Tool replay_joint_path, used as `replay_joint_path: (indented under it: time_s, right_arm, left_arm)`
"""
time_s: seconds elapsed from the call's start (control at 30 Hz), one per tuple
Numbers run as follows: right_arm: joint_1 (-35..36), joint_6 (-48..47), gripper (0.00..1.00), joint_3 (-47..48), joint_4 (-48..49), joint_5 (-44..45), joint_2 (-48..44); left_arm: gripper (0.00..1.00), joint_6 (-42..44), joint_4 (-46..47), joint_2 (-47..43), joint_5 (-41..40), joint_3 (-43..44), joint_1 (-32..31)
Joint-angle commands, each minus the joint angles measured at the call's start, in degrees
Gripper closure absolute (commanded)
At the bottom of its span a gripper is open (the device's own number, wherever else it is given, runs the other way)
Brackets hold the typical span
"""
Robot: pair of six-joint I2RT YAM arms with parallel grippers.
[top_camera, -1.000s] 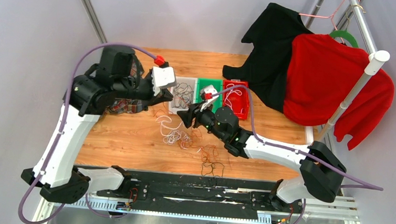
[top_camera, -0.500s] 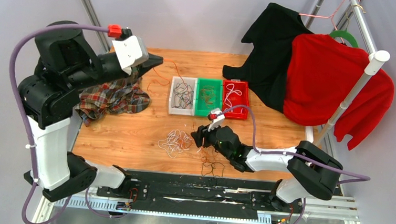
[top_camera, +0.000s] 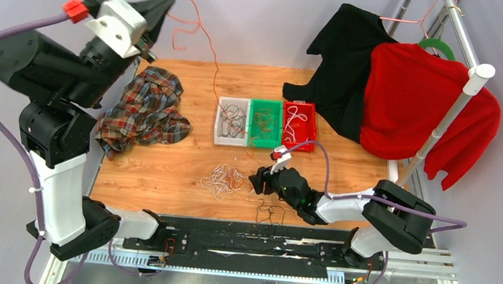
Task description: Untangle the cables
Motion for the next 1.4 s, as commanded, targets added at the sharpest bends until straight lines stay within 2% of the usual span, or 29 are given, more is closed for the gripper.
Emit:
replay_joint_path:
  time_s: [0.0, 0.07, 0.27, 0.4, 0.57, 0.77, 0.87, 1.13, 1.37]
  right_arm:
    - [1.2, 1.7, 0.47, -2.6, 2.0, 1.7, -1.3]
    - [1.2, 2.4, 0.5, -3.3, 1.7, 1.9, -1.6]
    - [1.3, 3.6, 0.48, -4.6, -0.1, 1.9, -1.7]
    - [1.3, 4.5, 0.51, -5.3, -0.1, 2.1, -2.1]
    - [1.4, 5.0, 0.67, -6.7, -2.8, 1.4, -6.1]
    - [1.3, 6.8, 0.82, -9.7, -11.9, 3.5, -17.4]
    - [1.3, 7.4, 0.81, -10.3, -17.3, 4.9, -23.5]
    - [1.2, 8.6, 0.66, -11.5, -27.1, 11.9, -37.5]
    - [1.2, 8.6, 0.58, -12.9, -33.1, 18.3, -46.5]
  left_arm:
    - [1.0, 2.4, 17.9, -0.5, -8.7, -0.3, -0.2]
    - [1.0, 3.4, 19.9, -0.2, -9.0, -0.1, -0.2]
    - [1.0, 3.5, 27.8, 2.0, -12.2, 2.2, -0.2]
    - [1.0, 2.8, 27.3, 3.3, -11.1, 3.5, -0.2]
    - [1.0, 0.9, 23.7, 2.9, -9.5, -1.6, -0.2]
    - [1.0, -1.5, 24.3, 1.4, -10.2, -15.4, -0.2]
    - [1.0, -2.4, 24.3, 2.9, -10.7, -20.3, -0.5]
    - [1.0, 2.1, 26.1, 9.5, -11.9, -27.5, -4.1]
    - [1.0, 4.2, 27.5, 16.1, -12.5, -28.8, -5.3]
